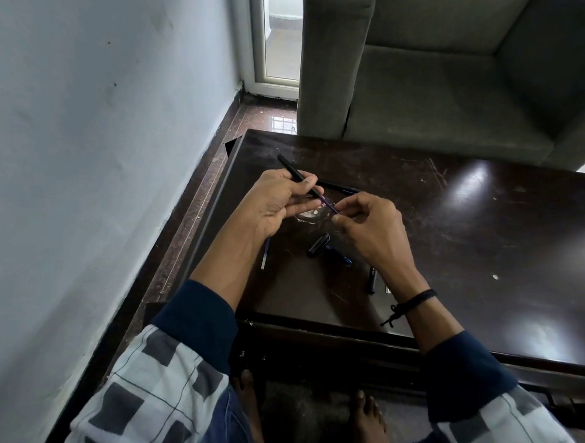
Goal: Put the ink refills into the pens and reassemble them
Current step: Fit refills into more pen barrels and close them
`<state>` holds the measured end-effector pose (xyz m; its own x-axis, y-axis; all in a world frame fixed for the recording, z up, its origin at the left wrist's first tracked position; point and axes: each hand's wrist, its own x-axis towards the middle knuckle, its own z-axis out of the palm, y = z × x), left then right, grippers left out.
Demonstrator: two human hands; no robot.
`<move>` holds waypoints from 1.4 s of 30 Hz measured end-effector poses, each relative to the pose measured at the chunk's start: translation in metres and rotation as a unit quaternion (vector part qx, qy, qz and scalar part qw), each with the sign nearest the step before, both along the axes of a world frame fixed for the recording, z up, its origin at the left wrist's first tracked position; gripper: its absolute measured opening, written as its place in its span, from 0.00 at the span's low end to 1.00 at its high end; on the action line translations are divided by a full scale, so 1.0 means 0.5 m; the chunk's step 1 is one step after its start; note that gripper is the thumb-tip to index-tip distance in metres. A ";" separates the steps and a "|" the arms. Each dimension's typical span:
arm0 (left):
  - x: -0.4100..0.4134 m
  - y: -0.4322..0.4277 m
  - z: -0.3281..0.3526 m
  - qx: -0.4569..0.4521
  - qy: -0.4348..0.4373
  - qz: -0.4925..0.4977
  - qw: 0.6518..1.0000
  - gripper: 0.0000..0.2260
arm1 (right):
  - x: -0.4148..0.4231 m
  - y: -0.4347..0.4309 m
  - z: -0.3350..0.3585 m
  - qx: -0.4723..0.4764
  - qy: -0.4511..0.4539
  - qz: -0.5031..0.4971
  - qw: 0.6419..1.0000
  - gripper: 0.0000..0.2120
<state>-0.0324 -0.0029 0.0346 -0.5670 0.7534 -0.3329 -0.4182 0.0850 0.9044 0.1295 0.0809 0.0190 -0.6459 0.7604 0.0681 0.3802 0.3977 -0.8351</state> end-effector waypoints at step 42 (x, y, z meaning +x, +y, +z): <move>0.005 0.002 -0.003 -0.005 0.020 0.021 1.000 0.05 | 0.001 0.000 -0.005 0.121 -0.358 0.109 0.920 0.10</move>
<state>-0.0302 -0.0018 0.0333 -0.6108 0.7252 -0.3178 -0.3856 0.0782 0.9194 0.1303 0.0811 0.0166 -0.7265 0.6264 -0.2825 0.6870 0.6710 -0.2789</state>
